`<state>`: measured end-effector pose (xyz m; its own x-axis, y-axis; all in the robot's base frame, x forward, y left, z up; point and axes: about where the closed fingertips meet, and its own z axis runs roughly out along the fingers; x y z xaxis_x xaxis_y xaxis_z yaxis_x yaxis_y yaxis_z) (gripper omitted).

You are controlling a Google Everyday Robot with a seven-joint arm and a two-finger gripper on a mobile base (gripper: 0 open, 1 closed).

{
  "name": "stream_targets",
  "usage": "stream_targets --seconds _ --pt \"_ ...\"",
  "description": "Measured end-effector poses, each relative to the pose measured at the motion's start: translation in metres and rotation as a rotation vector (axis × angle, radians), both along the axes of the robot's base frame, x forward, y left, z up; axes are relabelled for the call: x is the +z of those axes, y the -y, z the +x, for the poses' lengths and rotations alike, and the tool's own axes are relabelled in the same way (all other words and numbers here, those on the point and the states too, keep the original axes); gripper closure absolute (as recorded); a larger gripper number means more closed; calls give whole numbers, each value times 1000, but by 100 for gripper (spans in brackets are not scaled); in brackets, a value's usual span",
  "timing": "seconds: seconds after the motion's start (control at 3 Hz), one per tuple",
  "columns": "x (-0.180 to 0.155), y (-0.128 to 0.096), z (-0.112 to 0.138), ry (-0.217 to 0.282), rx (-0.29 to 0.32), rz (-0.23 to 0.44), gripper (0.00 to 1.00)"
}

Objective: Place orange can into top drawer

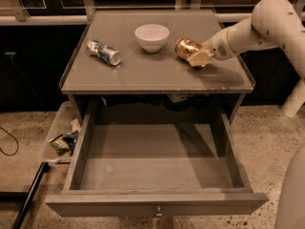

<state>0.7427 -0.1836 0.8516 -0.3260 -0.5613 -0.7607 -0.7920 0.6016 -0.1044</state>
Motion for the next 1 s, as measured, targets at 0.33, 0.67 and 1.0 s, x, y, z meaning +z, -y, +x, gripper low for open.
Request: stream_targets --seconds 0.33,0.67,1.0 --pt "12 6 -9 20 47 10 100" --pt "35 18 -22 59 94 28 100" --pt "50 33 -41 92 138 29 100"
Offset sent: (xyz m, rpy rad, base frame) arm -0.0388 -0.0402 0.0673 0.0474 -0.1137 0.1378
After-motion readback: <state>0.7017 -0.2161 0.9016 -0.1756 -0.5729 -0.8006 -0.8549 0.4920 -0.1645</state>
